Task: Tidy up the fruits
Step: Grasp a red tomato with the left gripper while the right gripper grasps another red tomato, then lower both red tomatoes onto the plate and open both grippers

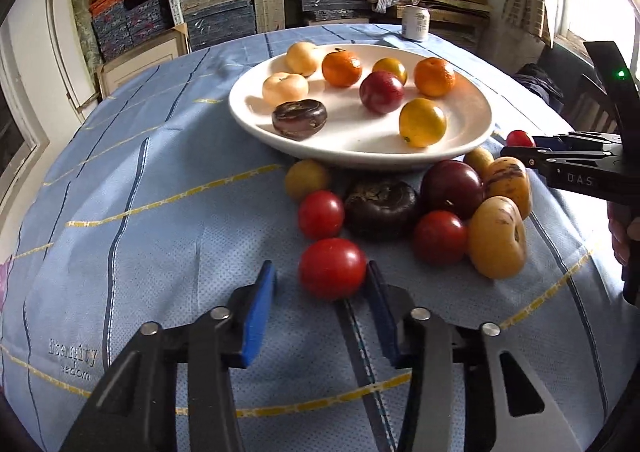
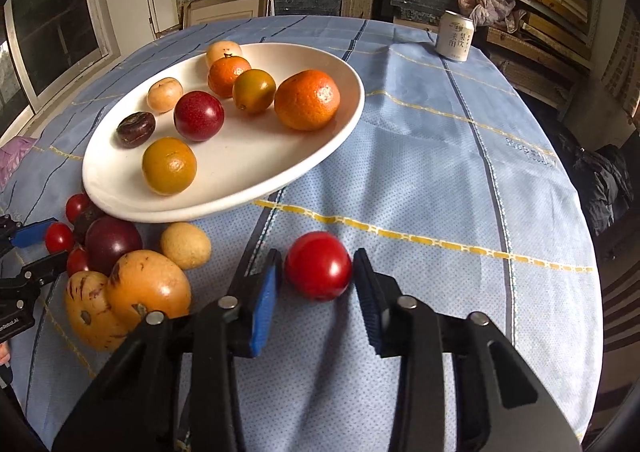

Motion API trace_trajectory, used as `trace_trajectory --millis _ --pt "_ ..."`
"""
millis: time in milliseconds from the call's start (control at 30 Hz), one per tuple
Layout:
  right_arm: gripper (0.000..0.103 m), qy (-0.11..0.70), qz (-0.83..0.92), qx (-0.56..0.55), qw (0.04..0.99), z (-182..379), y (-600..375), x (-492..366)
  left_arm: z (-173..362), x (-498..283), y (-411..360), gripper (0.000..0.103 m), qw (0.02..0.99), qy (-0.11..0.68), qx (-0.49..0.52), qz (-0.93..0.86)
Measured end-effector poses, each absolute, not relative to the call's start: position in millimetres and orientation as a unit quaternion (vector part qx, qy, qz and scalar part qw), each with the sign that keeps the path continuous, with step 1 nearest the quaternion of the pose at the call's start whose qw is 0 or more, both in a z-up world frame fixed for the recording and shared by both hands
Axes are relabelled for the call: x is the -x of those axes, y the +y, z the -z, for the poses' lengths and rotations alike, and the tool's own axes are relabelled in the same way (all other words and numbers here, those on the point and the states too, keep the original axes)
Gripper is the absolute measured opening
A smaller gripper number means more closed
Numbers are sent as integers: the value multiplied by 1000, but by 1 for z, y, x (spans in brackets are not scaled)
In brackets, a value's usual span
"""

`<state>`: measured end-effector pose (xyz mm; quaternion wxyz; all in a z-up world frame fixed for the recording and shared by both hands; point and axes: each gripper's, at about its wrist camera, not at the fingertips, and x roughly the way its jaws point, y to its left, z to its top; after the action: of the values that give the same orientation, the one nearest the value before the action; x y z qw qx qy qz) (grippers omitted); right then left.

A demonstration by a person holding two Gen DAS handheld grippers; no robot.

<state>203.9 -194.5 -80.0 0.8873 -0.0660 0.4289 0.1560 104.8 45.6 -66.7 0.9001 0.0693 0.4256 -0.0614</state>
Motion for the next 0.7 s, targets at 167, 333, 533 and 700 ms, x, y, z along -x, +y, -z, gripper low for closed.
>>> trace_trajectory --millis 167,333,533,700 --pt "30 423 -172 60 888 76 -192 -189 66 -106 44 32 899 428 -59 70" --pt "30 410 -170 58 894 66 -193 -182 59 -104 45 32 906 414 -60 65" --pt "30 388 -178 55 903 48 -197 -173 43 -102 56 32 913 400 -51 64" --pt "30 375 -181 53 908 31 -197 -176 19 -114 57 32 920 382 -41 73"
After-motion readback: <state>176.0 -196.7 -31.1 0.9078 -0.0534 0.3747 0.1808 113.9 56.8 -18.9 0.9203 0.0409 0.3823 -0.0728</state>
